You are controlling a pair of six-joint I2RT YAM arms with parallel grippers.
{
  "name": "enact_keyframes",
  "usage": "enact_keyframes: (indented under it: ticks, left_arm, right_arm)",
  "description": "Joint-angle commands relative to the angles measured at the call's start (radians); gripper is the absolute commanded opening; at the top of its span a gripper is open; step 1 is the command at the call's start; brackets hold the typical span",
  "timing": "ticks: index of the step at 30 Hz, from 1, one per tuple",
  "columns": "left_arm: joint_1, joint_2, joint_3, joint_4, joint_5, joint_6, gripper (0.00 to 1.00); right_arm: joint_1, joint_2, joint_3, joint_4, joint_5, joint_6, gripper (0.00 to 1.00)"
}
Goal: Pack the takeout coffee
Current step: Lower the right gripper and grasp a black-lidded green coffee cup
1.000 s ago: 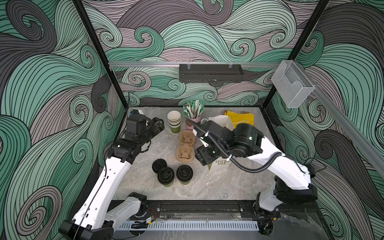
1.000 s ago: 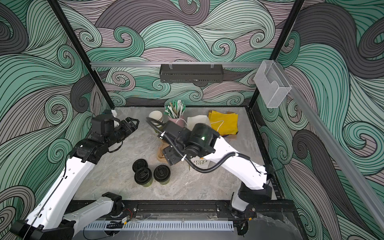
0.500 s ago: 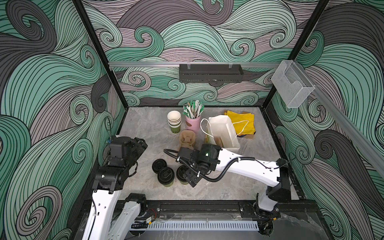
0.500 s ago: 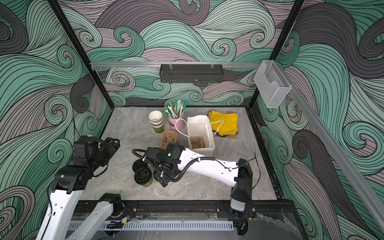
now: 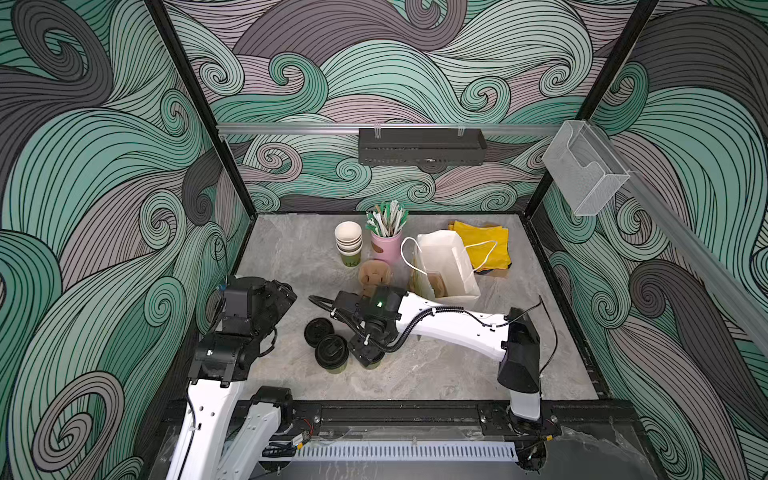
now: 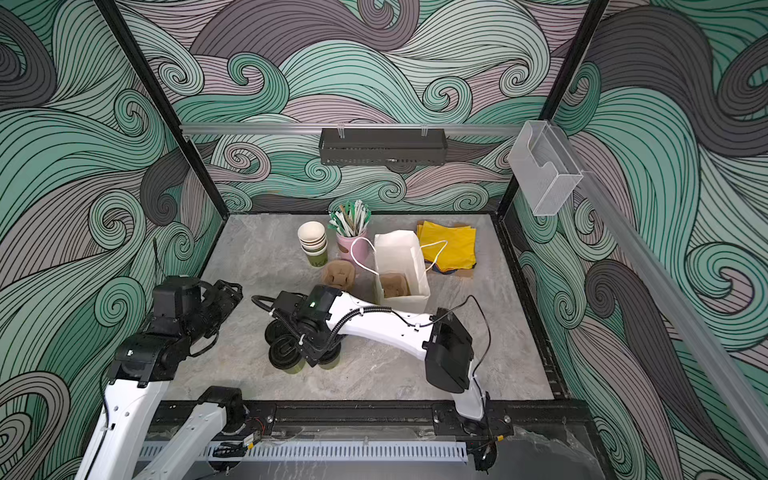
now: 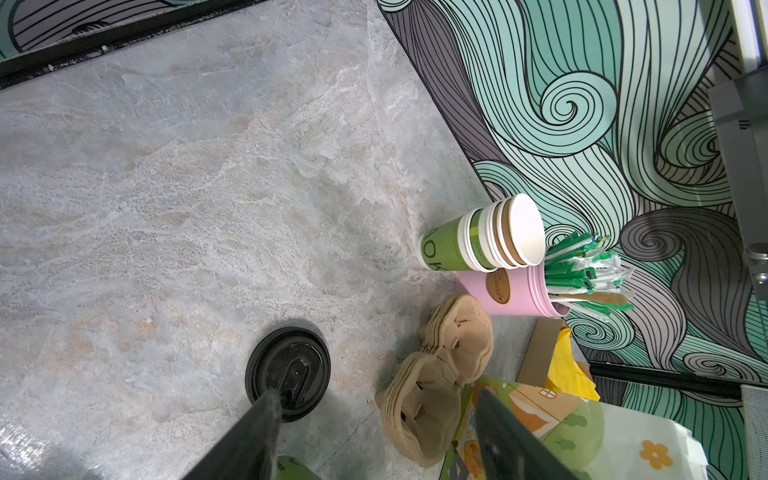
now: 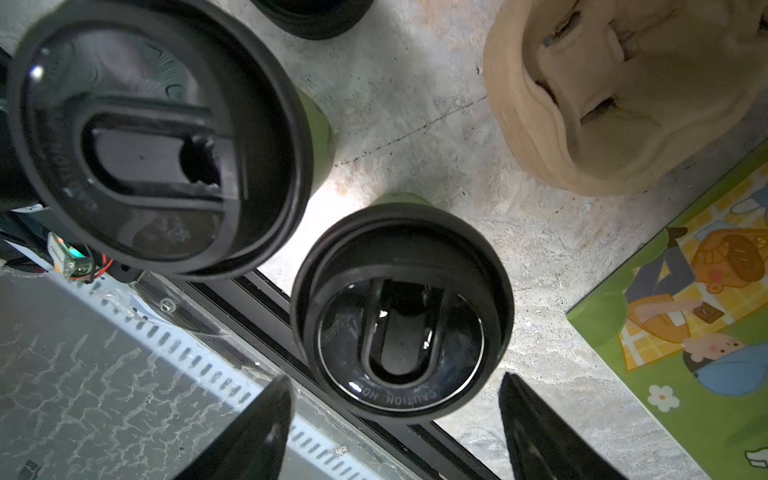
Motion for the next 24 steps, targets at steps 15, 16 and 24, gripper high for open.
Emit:
enact_keyframes:
  ticks: [15,16,24]
  left_arm:
    - [0.007,0.003,0.025,0.007,0.011,0.023,0.75]
    - [0.005,0.004,0.025,0.006,0.012,0.023,0.75]
    - [0.006,0.004,0.022,0.015,0.019,0.024,0.75]
  right_arm:
    - [0.009,0.05,0.055,-0.038,0.061,-0.014,0.78]
    - [0.009,0.052,0.054,-0.037,0.064,-0.015,0.78]
    - [0.009,0.071,0.057,-0.039,0.061,-0.006,0.78]
